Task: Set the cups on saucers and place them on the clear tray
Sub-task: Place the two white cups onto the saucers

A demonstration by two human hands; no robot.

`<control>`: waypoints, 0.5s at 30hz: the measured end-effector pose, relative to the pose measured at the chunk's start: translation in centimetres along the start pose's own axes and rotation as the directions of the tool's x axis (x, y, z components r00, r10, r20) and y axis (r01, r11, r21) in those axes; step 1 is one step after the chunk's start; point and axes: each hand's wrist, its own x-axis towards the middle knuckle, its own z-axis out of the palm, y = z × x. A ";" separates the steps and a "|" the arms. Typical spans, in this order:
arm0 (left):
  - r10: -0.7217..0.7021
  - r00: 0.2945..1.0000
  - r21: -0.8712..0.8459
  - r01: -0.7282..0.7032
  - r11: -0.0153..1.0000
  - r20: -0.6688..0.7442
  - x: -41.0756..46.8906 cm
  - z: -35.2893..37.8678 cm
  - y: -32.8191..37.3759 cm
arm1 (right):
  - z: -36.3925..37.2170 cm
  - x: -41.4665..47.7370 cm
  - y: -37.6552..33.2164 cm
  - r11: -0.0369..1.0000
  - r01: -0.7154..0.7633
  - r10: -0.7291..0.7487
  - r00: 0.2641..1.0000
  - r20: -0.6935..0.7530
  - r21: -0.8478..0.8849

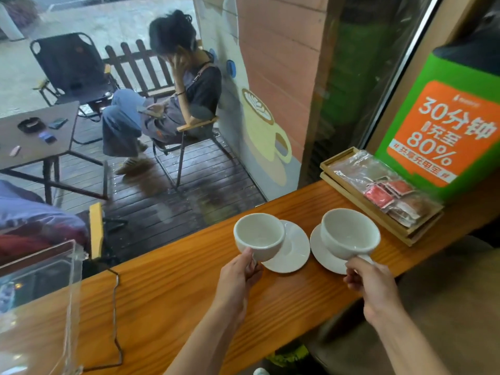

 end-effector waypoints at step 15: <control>-0.131 0.990 0.128 0.137 0.982 -0.052 2.7 3.0 -1.2 | -0.7 2.1 0.9 0.997 -0.073 0.071 0.996 -0.049 -0.028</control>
